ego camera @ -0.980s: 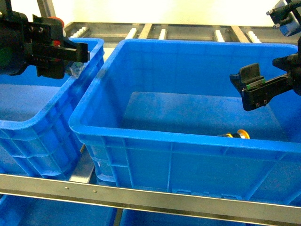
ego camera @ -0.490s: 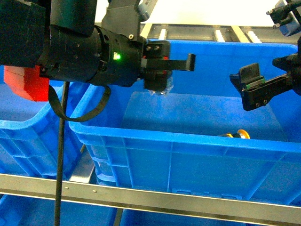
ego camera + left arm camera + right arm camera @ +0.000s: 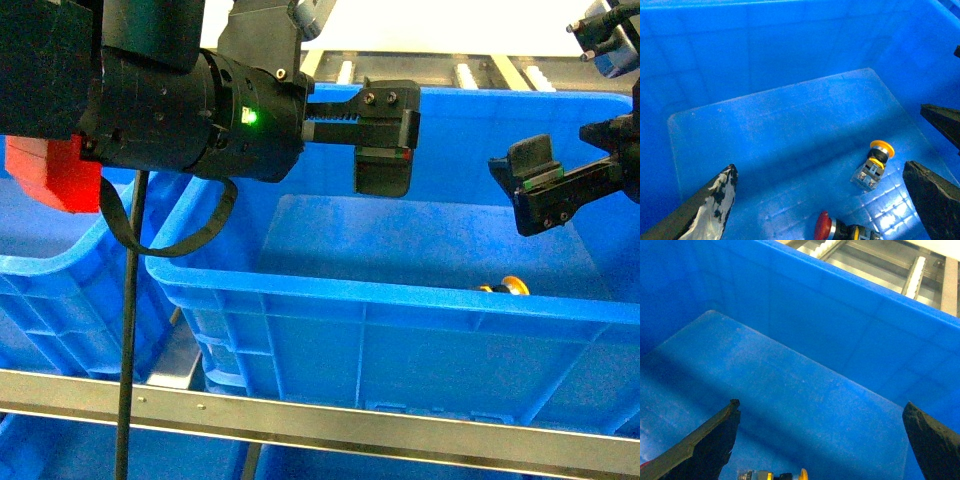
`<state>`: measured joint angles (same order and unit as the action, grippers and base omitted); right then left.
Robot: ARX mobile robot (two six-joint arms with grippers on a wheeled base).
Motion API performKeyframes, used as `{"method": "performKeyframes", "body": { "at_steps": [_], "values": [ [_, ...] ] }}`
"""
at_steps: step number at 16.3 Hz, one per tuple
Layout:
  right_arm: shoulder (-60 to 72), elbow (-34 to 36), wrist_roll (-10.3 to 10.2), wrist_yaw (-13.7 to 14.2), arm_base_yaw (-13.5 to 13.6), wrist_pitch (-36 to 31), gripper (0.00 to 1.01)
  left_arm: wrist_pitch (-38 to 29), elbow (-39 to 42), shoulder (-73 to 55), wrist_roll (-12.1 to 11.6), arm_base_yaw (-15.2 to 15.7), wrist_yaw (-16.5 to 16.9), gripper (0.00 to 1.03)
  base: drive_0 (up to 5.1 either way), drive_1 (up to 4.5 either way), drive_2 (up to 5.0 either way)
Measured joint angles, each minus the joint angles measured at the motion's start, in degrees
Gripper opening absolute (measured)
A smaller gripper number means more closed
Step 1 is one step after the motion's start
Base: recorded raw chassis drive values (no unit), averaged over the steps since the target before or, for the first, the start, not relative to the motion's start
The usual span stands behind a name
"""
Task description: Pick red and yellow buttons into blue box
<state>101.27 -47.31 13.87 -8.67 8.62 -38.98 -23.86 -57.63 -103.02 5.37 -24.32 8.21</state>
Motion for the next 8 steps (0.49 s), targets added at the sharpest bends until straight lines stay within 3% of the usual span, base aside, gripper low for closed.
{"method": "performKeyframes", "body": {
  "at_steps": [6, 7, 8],
  "values": [
    [0.0, 0.0, 0.0, 0.0, 0.0, -0.02, 0.98, 0.0, 0.0, 0.0, 0.0, -0.07, 0.0, 0.98, 0.0, 0.0, 0.0],
    [0.79, 1.42, -1.64, 3.89, 0.74, -8.15, 0.93, -12.61, 3.52, -0.26, -1.49, -1.09, -8.66, 0.91, 0.0, 0.0, 0.0],
    [0.2, 5.05, -5.81, 11.56, 0.77, -16.41, 0.82, -22.56, 9.18, 1.11, -3.04, -0.79, -18.6, 0.8, 0.0, 0.0, 0.0]
  ]
}}
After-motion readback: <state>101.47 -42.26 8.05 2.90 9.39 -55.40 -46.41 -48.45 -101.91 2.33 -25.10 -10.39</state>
